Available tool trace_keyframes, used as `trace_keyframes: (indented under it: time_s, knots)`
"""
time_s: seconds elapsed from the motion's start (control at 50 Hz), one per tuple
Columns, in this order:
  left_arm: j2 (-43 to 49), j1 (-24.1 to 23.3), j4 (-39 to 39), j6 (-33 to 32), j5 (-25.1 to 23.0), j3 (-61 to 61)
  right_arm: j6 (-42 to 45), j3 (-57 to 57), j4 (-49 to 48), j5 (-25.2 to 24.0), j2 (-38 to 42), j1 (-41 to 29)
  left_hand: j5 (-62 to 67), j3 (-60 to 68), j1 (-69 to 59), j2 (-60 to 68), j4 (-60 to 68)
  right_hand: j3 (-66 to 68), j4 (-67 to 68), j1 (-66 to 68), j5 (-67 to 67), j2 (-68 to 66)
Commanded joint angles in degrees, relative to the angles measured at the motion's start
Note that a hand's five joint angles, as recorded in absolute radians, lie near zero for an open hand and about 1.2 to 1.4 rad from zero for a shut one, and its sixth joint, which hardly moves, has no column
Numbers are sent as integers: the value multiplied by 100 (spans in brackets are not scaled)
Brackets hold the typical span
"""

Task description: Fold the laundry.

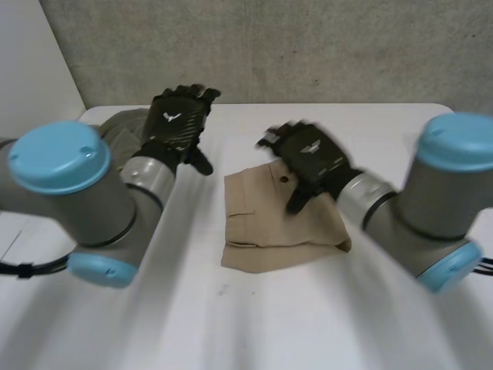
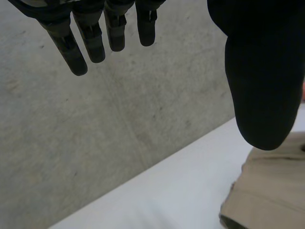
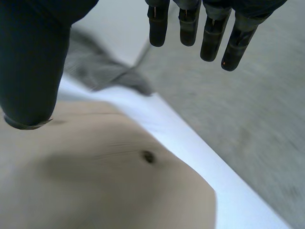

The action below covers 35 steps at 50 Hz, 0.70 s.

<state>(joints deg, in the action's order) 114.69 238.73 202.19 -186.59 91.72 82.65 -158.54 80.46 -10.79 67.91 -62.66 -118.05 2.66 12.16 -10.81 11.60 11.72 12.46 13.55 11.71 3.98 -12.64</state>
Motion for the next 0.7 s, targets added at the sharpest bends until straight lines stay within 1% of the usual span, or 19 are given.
trace_keyframes:
  time_s: [0.02, 0.1, 0.12, 0.14, 0.18, 0.2, 0.22, 0.3, 0.34, 0.36, 0.4, 0.42, 0.46, 0.5, 0.6, 0.62, 0.66, 0.7]
  knots:
    - [1239, -520, -241, -9, -75, -1557, -2191, -92, 507, 152, -300, 740, 41, 91, -226, 146, 135, -246, -355, -171, -398, 264]
    - [1942, -643, -812, 0, -128, -2261, -1682, -425, 911, 196, 130, 740, 109, 159, -293, 214, 203, -246, -355, -171, -398, 264]
    - [2074, -661, -943, -9, -136, -2392, -1445, -626, 1095, 266, 348, 722, 109, 159, -293, 214, 203, -246, -355, -171, -398, 264]
    - [2336, -687, -1214, -18, -137, -2637, -1339, -741, 1184, 319, 472, 722, 109, 159, -293, 214, 203, -246, -355, -171, -398, 264]
    - [2575, -696, -1497, -18, -137, -2841, -1128, -961, 1351, 424, 727, 705, 126, 175, -310, 231, 219, -246, -355, -171, -398, 264]
    - [2672, -696, -1629, -18, -137, -2912, -944, -1180, 1491, 538, 981, 696, 126, 176, -310, 231, 220, -246, -355, -171, -398, 264]
    - [2847, -696, -1883, -18, -137, -3017, -855, -1278, 1545, 591, 1097, 687, 126, 176, -310, 231, 220, -246, -355, -171, -398, 264]
    - [3138, -661, -2315, -87, -84, -3114, -425, -1700, 1738, 855, 1650, 687, 126, 176, -310, 231, 220, -246, -355, -171, -398, 264]
    - [3191, -635, -2403, -149, -84, -3123, -179, -1840, 1782, 943, 1861, 687, 176, 226, -360, 281, 270, -246, -355, -171, -398, 264]
    - [3209, -617, -2491, -245, -84, -3132, 92, -1989, 1808, 1056, 2010, 687, 260, 309, -444, 365, 353, -246, -355, -171, -398, 264]
    - [3218, -608, -2596, -412, -92, -3132, 349, -2130, 1835, 1224, 2126, 687, 277, 327, -461, 382, 371, -246, -355, -171, -398, 264]
    - [3209, -599, -2649, -500, -93, -3141, 559, -2157, 1870, 1364, 2117, 687, 277, 327, -462, 382, 371, -246, -355, -171, -398, 264]
    - [3156, -582, -2764, -703, -84, -3132, 709, -2131, 1923, 1470, 2091, 670, 244, 294, -428, 349, 338, -246, -355, -171, -398, 264]
    - [3025, -582, -2825, -773, -101, -3089, 745, -2044, 1967, 1480, 1960, 687, 210, 260, -395, 315, 304, -246, -355, -171, -398, 264]
    - [2164, -547, -2808, -730, -137, -2851, 728, -1657, 1818, 1479, 1292, 722, -142, -92, -42, -37, -49, -246, -355, -171, -398, 264]
    - [1876, -547, -2782, -721, -145, -2746, 710, -1439, 1635, 1479, 1030, 705, -226, -177, 42, -121, -133, -246, -355, -171, -398, 264]
    - [1646, -555, -2755, -712, -145, -2658, 684, -1148, 1345, 1488, 730, 687, -261, -211, 76, -156, -167, -246, -355, -171, -398, 264]
    - [1252, -573, -2694, -677, -163, -2518, 640, -604, 817, 1523, 326, 670, -261, -211, 77, -156, -167, -246, -355, -171, -398, 264]
